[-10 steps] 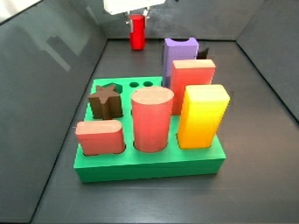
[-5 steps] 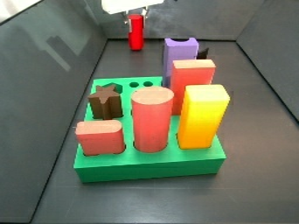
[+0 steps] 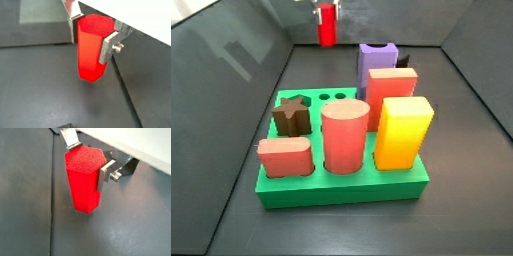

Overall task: Pick up the hexagon object. Move up. Move to above the board. Insert the hexagon object.
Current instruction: Move up, then move to above the board.

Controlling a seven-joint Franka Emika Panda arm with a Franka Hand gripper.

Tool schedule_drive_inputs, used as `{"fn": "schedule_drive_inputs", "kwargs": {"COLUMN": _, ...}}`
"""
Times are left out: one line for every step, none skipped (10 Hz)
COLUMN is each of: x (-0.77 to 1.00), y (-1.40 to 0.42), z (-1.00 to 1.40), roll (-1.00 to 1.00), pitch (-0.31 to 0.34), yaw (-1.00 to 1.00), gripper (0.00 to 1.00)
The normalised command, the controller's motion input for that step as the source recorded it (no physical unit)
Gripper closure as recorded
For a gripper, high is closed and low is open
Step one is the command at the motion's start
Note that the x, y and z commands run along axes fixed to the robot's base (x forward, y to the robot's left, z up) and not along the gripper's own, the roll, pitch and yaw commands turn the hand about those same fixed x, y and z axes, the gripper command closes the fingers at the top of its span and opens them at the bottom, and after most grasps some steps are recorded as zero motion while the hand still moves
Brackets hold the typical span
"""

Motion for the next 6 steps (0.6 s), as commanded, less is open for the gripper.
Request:
{"fn": "schedule_drive_inputs", "kwargs": {"x": -0.03, "y": 0.0, "z": 0.27, "roll": 0.09, "pitch": 0.068, "yaw": 0.0, "gripper": 1.0}}
{"fn": "schedule_drive_inputs", "kwargs": {"x": 0.07, "y": 0.01, "z": 1.0, "roll": 0.08, "pitch": -0.081, "yaw": -0.15, "gripper": 1.0}}
{"fn": "schedule_drive_inputs", "kwargs": {"x": 0.06, "y": 0.01, "z": 1.0, "roll": 0.08, "pitch": -0.058, "yaw": -0.14, "gripper": 1.0}}
{"fn": "schedule_drive_inputs", "kwargs": {"x": 0.06, "y": 0.01, "z": 1.0, "roll": 0.08, "pitch": -0.03, "yaw": -0.12, "gripper": 1.0}}
{"fn": "schedule_drive_inputs", "kwargs": {"x": 0.05, "y": 0.01, "z": 1.0, "roll": 0.06, "pitch": 0.02, "yaw": -0.07, "gripper": 1.0}}
{"fn": "schedule_drive_inputs", "kwargs": {"x": 0.05, "y": 0.01, "z": 1.0, "roll": 0.06, "pitch": 0.059, "yaw": -0.04, "gripper": 1.0}}
